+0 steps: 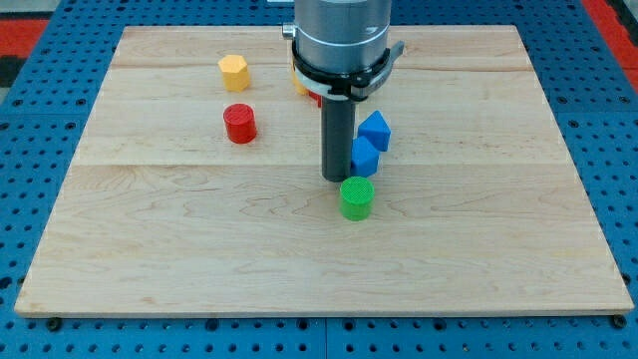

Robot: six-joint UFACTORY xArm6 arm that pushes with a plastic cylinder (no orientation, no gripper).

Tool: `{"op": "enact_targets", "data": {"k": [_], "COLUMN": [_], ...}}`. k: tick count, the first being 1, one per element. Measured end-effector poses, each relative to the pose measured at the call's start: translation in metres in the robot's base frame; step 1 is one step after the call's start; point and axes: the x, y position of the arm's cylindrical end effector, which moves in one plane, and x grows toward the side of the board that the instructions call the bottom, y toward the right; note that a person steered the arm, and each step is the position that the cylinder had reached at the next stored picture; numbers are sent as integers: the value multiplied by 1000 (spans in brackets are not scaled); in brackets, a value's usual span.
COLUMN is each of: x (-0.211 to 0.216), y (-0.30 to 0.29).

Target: Slide green star towards yellow hexagon

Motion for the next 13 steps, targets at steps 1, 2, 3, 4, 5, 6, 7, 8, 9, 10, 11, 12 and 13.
{"op": "enact_targets", "data": {"k": [1, 2, 3, 4, 5, 6, 7, 8, 9, 10, 11, 12, 13], "x": [-12, -22, -32, -39, -48, -61, -76, -77, -77, -76, -76, -94, -126], "y": [0, 0, 0, -1, -7, -8, -9, -5, 0, 8, 8, 8, 15]}}
